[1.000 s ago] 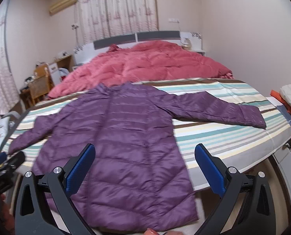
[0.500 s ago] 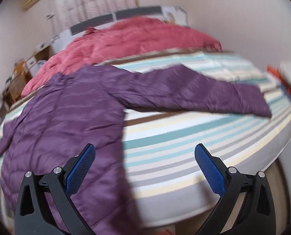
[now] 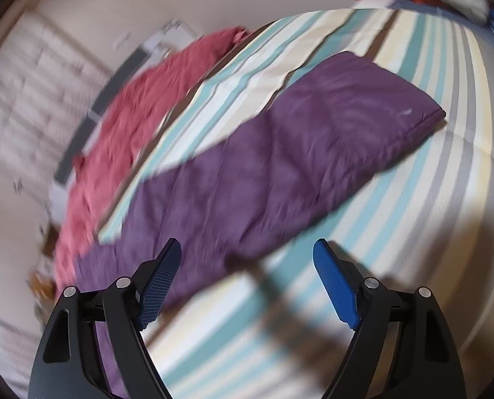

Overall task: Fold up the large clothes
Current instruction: 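Reach the right tool to the jacket sleeve cuff and close on it, then carry the held sleeve across the jacket body with the right tool, release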

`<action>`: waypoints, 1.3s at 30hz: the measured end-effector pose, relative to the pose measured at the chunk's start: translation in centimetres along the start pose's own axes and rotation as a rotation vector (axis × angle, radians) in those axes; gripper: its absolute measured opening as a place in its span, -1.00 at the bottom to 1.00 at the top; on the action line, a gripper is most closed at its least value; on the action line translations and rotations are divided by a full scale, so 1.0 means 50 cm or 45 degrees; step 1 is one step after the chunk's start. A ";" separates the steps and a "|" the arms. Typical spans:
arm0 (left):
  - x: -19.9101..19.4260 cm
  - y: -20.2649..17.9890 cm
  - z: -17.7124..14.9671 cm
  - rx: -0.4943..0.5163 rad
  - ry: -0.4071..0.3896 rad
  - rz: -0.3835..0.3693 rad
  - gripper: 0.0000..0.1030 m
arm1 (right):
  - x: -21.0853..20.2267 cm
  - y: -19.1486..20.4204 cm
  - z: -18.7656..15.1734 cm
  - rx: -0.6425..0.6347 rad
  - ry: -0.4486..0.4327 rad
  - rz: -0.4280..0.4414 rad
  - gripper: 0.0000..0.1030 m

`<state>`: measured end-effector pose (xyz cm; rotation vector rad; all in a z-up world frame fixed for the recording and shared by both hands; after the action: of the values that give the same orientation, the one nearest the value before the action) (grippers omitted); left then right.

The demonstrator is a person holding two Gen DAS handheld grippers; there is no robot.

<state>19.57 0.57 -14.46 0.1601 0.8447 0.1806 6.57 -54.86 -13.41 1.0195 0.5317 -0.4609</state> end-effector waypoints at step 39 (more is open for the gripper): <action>0.134 0.071 -0.009 -0.263 0.089 0.030 0.97 | 0.202 0.620 -0.453 -1.805 0.082 0.055 -0.77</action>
<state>23.26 5.56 -18.87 -0.0301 0.8885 0.2955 28.27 -21.99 -8.32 -0.3201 0.7060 0.0584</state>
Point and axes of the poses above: each gripper's, at about its wrist camera, not at the fingertips, and x roughly the way its jaws point, y to its left, z to its top, the point moved 5 cm from there along x, roughly the way its jaws point, and after that the axes turned 9 degrees about z, right-handed, at the moved point
